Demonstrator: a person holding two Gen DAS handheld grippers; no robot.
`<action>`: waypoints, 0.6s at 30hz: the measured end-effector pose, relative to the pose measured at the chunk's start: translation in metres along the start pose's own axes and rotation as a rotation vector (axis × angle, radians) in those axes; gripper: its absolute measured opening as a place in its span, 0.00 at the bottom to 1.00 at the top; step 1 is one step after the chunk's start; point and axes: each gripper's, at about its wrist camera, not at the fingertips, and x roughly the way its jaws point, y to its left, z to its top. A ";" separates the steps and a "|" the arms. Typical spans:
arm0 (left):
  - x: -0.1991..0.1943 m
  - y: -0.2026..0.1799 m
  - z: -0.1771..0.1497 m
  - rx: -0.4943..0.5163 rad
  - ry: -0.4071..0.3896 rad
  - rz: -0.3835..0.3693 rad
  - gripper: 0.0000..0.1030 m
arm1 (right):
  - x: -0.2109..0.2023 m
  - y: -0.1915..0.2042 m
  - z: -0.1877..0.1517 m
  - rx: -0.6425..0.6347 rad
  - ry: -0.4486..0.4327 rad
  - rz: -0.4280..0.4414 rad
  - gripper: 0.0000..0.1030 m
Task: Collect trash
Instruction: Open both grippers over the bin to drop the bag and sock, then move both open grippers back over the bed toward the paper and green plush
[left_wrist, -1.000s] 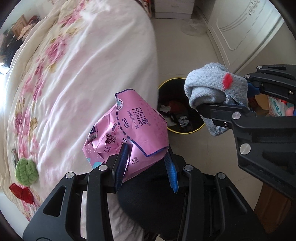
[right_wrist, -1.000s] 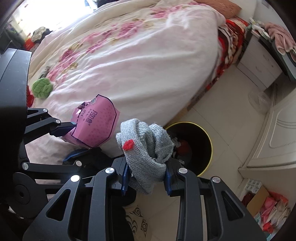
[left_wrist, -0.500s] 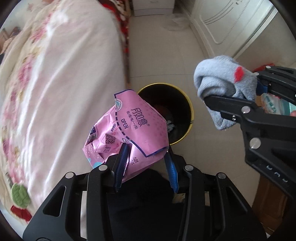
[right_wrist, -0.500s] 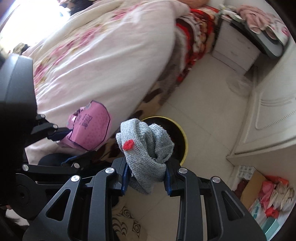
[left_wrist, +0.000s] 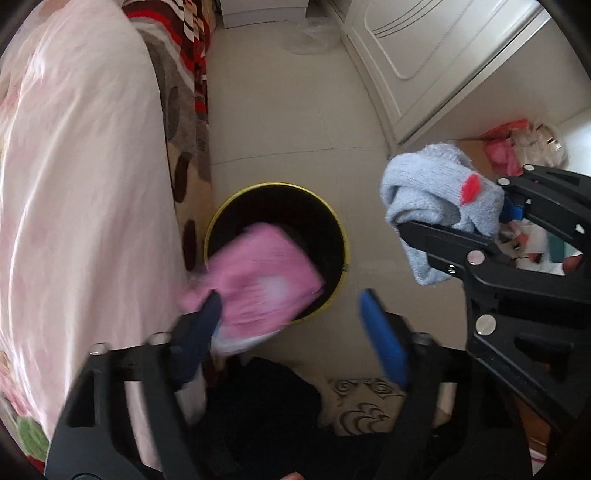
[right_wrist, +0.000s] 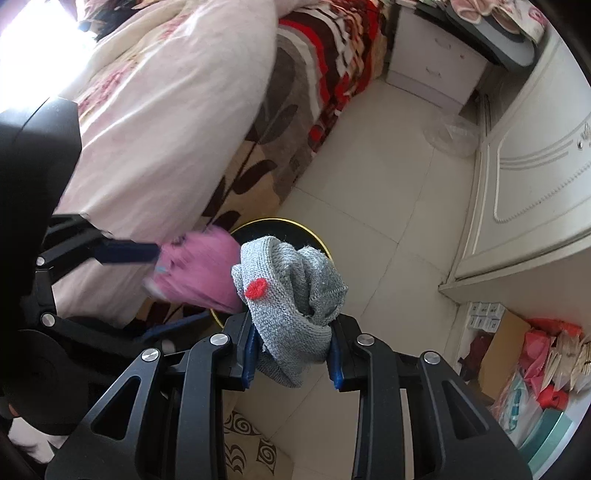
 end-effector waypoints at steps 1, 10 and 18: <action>0.002 0.001 0.001 0.002 0.003 0.021 0.78 | 0.005 -0.001 0.001 0.002 0.009 -0.002 0.27; 0.010 0.037 -0.018 -0.068 0.060 0.141 0.82 | 0.043 0.018 0.006 -0.049 0.089 -0.038 0.42; -0.001 0.058 -0.046 -0.134 0.070 0.144 0.84 | 0.048 0.038 0.014 -0.065 0.123 -0.043 0.87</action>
